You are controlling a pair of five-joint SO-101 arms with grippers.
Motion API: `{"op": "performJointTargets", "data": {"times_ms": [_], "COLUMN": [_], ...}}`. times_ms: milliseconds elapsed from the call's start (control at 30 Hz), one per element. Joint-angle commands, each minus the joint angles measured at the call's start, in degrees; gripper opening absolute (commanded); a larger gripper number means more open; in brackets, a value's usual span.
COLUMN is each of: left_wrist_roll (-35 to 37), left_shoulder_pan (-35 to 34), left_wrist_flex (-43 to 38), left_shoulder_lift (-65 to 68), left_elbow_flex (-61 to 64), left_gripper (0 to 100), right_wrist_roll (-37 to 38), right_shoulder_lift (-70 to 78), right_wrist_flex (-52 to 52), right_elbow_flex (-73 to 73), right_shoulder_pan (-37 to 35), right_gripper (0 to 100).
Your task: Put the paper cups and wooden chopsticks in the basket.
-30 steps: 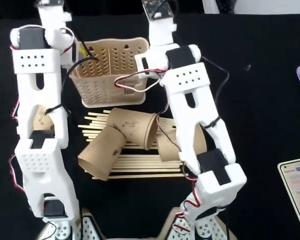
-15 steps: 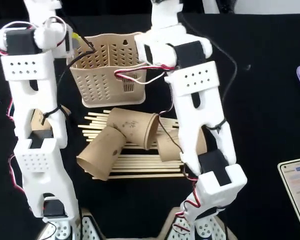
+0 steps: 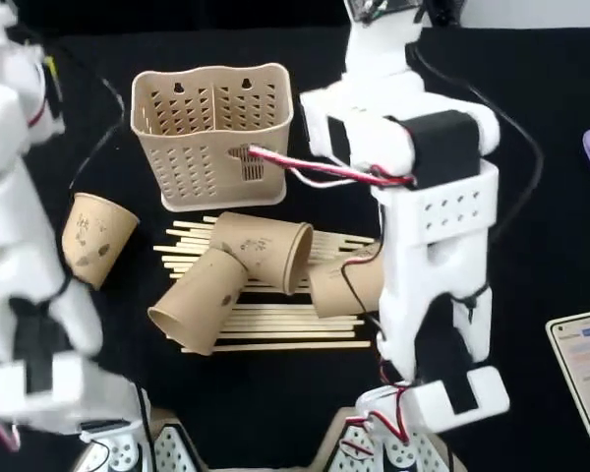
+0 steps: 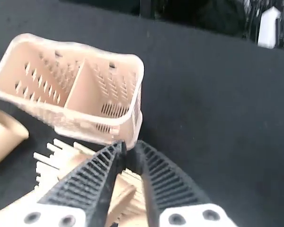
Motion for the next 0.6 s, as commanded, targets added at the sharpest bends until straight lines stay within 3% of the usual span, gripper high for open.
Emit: {"op": "performJointTargets", "data": {"times_ms": [0, 100, 200, 333, 467, 567], "left_wrist_roll": [0.0, -2.55, -5.8, -8.88, -8.79, -8.97], "left_shoulder_pan": [-0.92, -0.84, -1.63, -3.3, -3.3, -4.79], "left_wrist_flex": [-0.09, -5.01, -15.82, -25.58, -26.99, -27.16], "left_shoulder_lift": [-20.92, -33.85, -46.07, -58.29, -62.33, -62.24], "left_elbow_flex": [31.25, 50.42, 72.04, 96.13, 108.44, 113.45], "left_gripper": [3, 4, 4, 9, 19, 18], "right_wrist_roll": [3.78, 5.01, 5.45, 8.35, 15.47, 19.16], "right_shoulder_lift": [-4.7, -8.48, -15.16, -27.47, -40.4, -48.13], "right_wrist_flex": [2.2, 2.11, -0.09, -4.4, -8.88, -11.96], "right_elbow_flex": [2.33, 12.44, 23.6, 40.75, 60.35, 73.98], "right_shoulder_pan": [1.23, 1.05, 1.23, 1.23, 1.23, 1.32], "right_gripper": [1.2, 1.2, 1.4, 7.8, 15.7, 18.1]}}
